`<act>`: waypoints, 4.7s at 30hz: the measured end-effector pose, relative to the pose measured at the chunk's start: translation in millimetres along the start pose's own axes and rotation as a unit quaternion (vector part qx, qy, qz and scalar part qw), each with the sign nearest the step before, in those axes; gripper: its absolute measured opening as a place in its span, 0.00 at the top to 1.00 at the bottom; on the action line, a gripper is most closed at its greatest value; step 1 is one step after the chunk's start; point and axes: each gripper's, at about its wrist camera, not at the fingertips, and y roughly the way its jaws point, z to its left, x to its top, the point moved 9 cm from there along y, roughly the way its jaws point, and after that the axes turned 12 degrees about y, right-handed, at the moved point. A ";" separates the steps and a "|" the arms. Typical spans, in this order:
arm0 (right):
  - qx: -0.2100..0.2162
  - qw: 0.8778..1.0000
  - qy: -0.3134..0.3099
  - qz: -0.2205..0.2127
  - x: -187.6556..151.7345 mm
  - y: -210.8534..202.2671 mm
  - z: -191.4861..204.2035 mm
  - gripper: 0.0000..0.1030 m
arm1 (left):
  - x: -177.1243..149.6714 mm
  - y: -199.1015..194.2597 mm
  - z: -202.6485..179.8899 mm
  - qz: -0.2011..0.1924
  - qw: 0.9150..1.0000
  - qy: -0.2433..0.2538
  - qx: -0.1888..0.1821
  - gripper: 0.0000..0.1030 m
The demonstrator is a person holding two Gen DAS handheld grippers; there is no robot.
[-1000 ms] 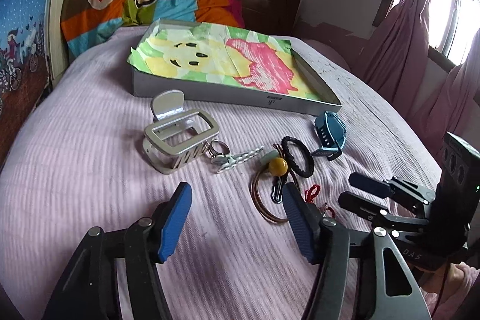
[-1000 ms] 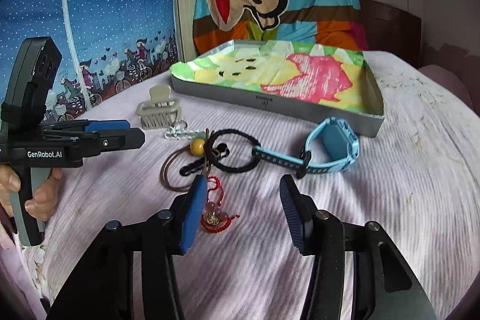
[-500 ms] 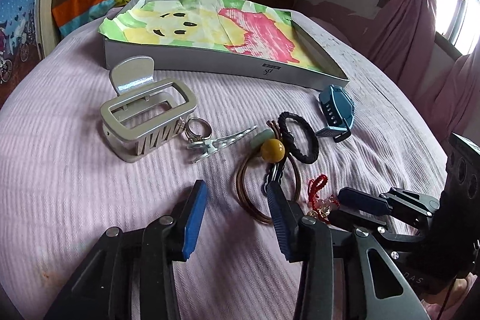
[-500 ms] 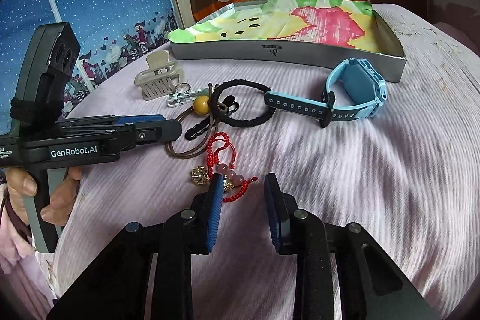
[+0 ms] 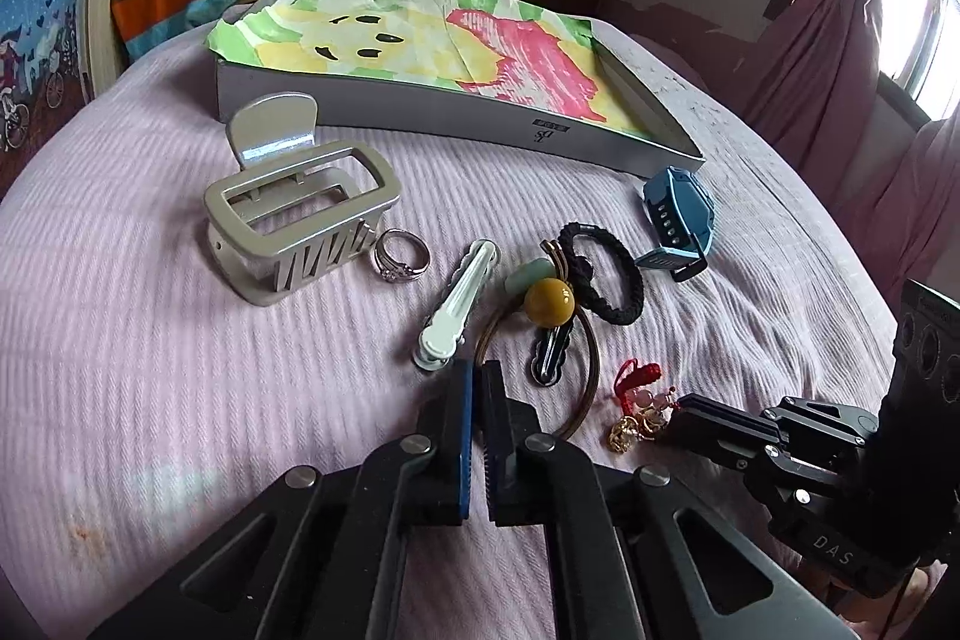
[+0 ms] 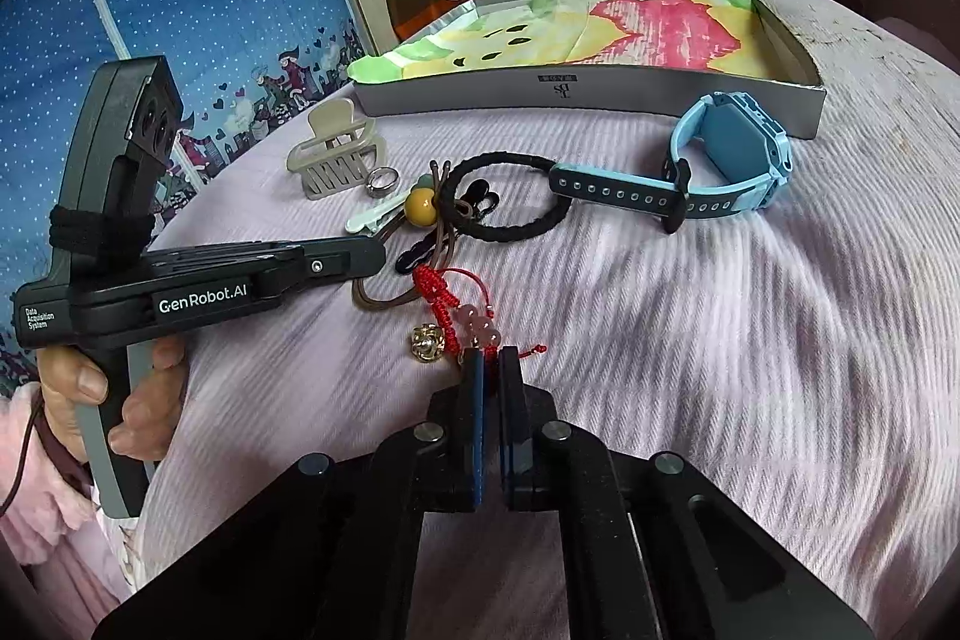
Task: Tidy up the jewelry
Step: 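Grasp the red string with gold bells with the right tool while the left grasps the yellow-bead hair tie, then carry both items over the tray and open both tools to drop them, then withdraw both tools from the tray back toward the remaining jewelry, then grasp a gold earring with the right tool while the left grasps the white hair clip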
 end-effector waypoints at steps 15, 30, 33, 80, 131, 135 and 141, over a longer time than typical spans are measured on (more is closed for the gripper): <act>0.033 0.997 -0.002 -0.073 28.9 -39.3 12.4 0.96 | 30.3 -67.3 -29.3 -0.062 0.997 0.040 -0.025 0.97; 0.046 0.990 0.010 -0.134 89.3 -56.6 10.4 0.96 | 103.5 -91.0 -4.5 -0.124 0.992 0.026 0.015 0.97; 0.042 0.987 0.007 -0.155 121.2 -58.2 11.2 0.96 | 127.5 -88.0 10.3 -0.140 0.990 0.002 0.024 0.97; -0.026 0.976 -0.003 -0.217 135.5 -30.7 -1.3 0.13 | 88.7 -69.4 71.9 -0.188 0.971 -0.054 0.136 0.02; -0.024 0.994 -0.104 -0.031 7.7 -9.8 0.2 0.50 | 1.8 -21.1 10.9 -0.027 0.994 0.080 0.062 0.38; -0.029 0.993 -0.113 -0.010 2.5 0.2 4.4 0.67 | 6.9 -13.6 10.2 -0.024 0.994 0.083 0.066 0.46; -0.024 0.993 -0.112 0.001 3.1 6.7 6.5 0.83 | 14.8 -5.7 11.9 -0.025 0.994 0.079 0.066 0.59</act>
